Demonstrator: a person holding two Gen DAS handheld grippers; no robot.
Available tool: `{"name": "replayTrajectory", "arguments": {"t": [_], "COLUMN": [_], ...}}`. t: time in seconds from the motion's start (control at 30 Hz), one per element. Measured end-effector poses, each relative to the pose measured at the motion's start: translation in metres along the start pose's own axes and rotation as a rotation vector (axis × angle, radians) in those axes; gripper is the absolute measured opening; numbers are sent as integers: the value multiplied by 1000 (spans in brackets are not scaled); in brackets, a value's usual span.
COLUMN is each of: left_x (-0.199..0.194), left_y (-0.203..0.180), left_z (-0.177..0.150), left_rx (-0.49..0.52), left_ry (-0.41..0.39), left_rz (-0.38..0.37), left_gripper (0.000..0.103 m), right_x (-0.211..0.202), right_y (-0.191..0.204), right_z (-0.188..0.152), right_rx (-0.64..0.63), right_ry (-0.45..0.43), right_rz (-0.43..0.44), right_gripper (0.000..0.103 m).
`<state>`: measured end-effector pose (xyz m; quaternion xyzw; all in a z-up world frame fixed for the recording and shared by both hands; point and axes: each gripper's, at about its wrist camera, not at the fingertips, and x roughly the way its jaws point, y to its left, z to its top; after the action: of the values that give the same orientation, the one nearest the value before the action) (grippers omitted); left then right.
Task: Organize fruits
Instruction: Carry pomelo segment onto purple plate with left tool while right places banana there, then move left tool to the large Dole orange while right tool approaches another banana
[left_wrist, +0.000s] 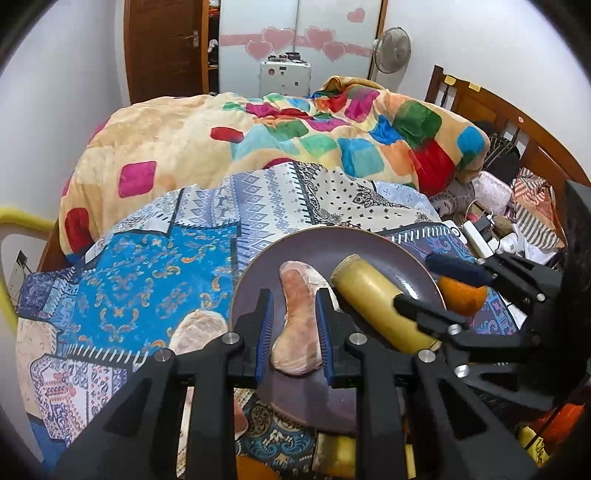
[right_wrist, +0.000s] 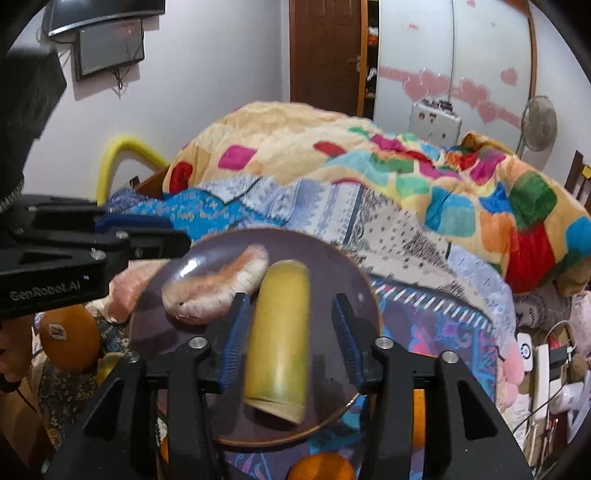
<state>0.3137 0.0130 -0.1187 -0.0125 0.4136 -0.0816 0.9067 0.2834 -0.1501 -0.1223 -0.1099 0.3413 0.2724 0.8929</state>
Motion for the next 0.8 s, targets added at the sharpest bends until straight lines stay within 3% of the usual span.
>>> {"name": "replayTrajectory", "arguments": {"t": [0.2,0.37,0.47,0.63,0.8], "left_x": [-21,-42,-56,-75,-85], "left_y": [6,8,7,5,6], "left_z": [-11,-25,-34,-54,-76], "left_rx": [-5,-17,-21,-21,-23], "left_ry": [-20,-30,-48,-54,-46], "left_rz": [19,31,39,47,69], "left_gripper": [32,35,48,53,68], "right_x": [-23,-46,-60,-79,-86], "right_y": [2,7,11,21,30], "right_z": [0,-4,-9,-21,-34], "right_rx": [2,1,3,0,2], "right_ry": [-44,-81,-98,-123,-121], "right_rz": [-22,-30,-21,-16,-3], "right_gripper": [46,46,46,46,47]}}
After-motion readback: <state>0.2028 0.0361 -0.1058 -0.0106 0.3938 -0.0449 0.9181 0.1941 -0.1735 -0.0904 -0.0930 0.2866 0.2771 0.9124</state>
